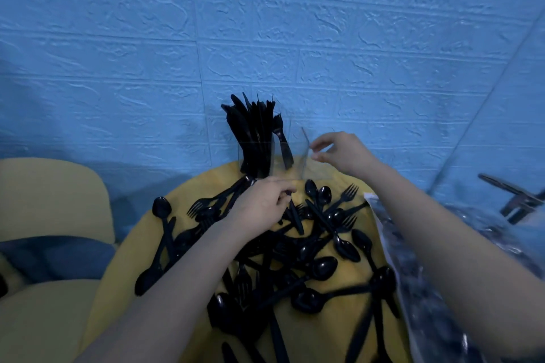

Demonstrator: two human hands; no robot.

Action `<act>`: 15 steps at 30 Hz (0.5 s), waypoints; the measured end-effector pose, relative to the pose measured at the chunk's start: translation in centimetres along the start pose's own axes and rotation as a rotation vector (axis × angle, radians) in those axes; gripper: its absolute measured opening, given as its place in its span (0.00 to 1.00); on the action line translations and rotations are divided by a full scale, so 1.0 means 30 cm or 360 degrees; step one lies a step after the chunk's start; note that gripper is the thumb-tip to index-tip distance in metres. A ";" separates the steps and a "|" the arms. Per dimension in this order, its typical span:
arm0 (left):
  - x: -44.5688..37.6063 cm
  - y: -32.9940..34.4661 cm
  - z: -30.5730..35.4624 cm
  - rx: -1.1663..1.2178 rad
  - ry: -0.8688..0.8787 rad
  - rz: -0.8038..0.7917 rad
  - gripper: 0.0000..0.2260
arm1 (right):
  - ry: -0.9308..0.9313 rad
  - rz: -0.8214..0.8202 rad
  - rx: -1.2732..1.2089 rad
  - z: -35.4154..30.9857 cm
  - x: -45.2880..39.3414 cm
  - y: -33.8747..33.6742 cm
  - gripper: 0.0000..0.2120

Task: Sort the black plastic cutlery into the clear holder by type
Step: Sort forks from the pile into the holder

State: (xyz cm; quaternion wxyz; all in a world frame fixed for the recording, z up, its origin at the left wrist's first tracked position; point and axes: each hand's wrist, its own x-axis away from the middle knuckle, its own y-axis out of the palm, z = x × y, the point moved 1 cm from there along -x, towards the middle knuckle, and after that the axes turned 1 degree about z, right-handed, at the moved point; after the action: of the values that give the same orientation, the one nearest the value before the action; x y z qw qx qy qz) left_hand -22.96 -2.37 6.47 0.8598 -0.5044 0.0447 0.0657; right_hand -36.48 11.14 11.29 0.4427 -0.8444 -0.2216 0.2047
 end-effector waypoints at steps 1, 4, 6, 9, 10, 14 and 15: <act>0.023 -0.005 0.016 0.0020 0.0000 -0.0035 0.13 | 0.0004 -0.0050 0.0028 0.005 0.040 -0.003 0.09; 0.100 -0.016 0.042 0.0093 -0.0051 -0.0154 0.11 | -0.0027 -0.0281 0.0114 -0.008 0.155 0.002 0.07; 0.156 -0.023 0.048 0.0126 -0.0107 -0.0210 0.09 | -0.0074 -0.0413 0.0138 -0.039 0.229 0.006 0.07; 0.241 -0.023 0.041 0.0172 -0.0197 -0.0255 0.07 | -0.0140 -0.0466 0.0169 -0.085 0.318 0.010 0.07; 0.270 -0.023 0.036 0.0168 -0.0229 -0.0250 0.06 | -0.0147 -0.0468 0.0184 -0.096 0.343 0.012 0.07; 0.377 -0.028 -0.009 0.0156 -0.0348 -0.0086 0.09 | -0.0155 -0.0467 0.0296 -0.126 0.429 0.045 0.08; 0.400 -0.029 -0.021 0.0170 -0.0378 -0.0041 0.09 | -0.0174 -0.0472 0.0299 -0.133 0.451 0.066 0.08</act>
State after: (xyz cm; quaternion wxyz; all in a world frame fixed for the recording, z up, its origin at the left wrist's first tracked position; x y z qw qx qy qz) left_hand -10.99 -2.52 5.20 0.8854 -0.4471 -0.0606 0.1114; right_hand -22.87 15.03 9.71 0.5323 -0.7450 -0.3472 0.2026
